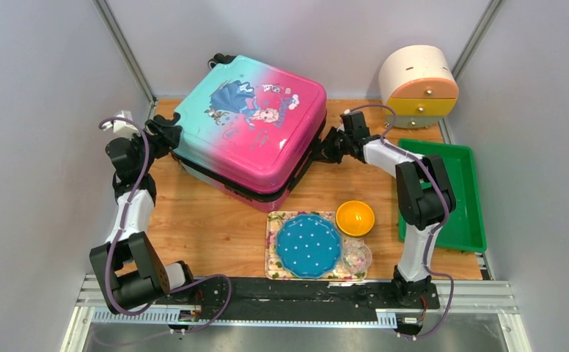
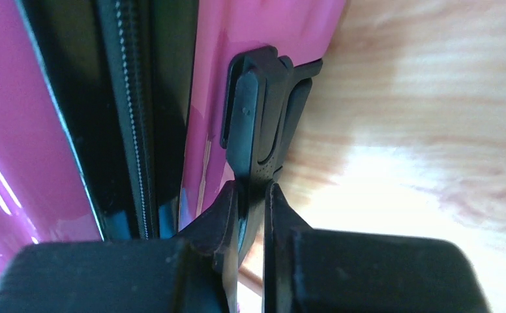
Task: Open, take out, and arrange the luggage
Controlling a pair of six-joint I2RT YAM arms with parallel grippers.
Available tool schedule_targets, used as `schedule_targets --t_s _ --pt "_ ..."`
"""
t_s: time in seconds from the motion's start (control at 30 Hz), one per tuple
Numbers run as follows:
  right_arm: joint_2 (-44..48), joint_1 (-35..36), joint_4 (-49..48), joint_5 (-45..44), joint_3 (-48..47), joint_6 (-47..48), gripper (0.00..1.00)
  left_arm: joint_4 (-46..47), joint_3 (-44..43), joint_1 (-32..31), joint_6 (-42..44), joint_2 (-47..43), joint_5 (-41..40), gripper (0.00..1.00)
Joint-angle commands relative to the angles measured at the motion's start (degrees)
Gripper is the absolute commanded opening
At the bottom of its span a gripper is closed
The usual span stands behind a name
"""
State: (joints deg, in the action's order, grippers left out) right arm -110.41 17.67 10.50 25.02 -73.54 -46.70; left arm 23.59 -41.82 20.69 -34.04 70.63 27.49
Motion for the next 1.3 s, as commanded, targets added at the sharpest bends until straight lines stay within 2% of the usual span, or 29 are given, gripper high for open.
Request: schedule_targets --t_s 0.0,0.23,0.4,0.43,0.47,0.53,0.57,0.77,0.87,0.97,1.07,1.17,1.27 --pt "-0.2 -4.1 -8.7 -5.6 -8.3 7.8 0.00 1.4 0.0 0.1 2.1 -1.2 0.7 0.80" --pt "-4.5 -7.6 -3.8 -10.2 -15.4 18.4 0.00 0.0 -1.6 0.1 4.9 -2.4 4.3 0.80" --pt "-6.7 -10.6 -1.3 -7.9 -20.7 27.8 0.00 -2.7 -1.2 0.3 6.8 -5.7 2.1 0.81" --pt "-6.9 -10.7 -0.4 -7.8 -22.3 28.4 0.04 -2.8 -1.0 0.3 6.8 -5.9 1.9 0.81" --pt "-6.9 -10.8 -0.3 -7.0 -23.1 28.9 0.15 -3.5 -1.0 0.4 6.5 -6.2 1.9 0.81" --pt "-6.2 -10.8 -0.3 -6.3 -24.3 29.6 0.27 -4.7 -1.1 0.6 7.3 -6.5 5.2 0.82" --pt "-5.8 -10.8 -0.3 -5.9 -24.5 29.6 0.37 -6.1 -1.1 0.7 9.6 -7.0 6.9 0.82" --pt "0.4 -11.0 3.7 -3.8 -23.8 33.9 0.56 -4.6 7.4 4.8 12.5 -13.2 15.0 0.81" --pt "5.4 -10.6 6.0 0.3 -21.7 37.3 0.59 -5.9 10.9 5.9 16.7 -15.9 17.1 0.79" --pt "9.5 -9.0 12.0 2.7 -21.6 42.6 0.60 -2.9 13.4 7.1 15.9 -15.9 17.1 0.79" --pt "13.1 -6.0 18.9 2.8 -22.0 45.0 0.60 -2.0 8.0 7.4 13.2 -11.9 14.3 0.79" --pt "18.4 -1.5 19.7 2.3 -18.1 48.5 0.59 2.1 2.6 7.5 9.6 -7.5 11.2 0.78" --pt "22.4 5.1 20.5 0.8 -15.8 54.9 0.61 0.1 -4.3 7.5 9.9 -3.1 6.8 0.76"
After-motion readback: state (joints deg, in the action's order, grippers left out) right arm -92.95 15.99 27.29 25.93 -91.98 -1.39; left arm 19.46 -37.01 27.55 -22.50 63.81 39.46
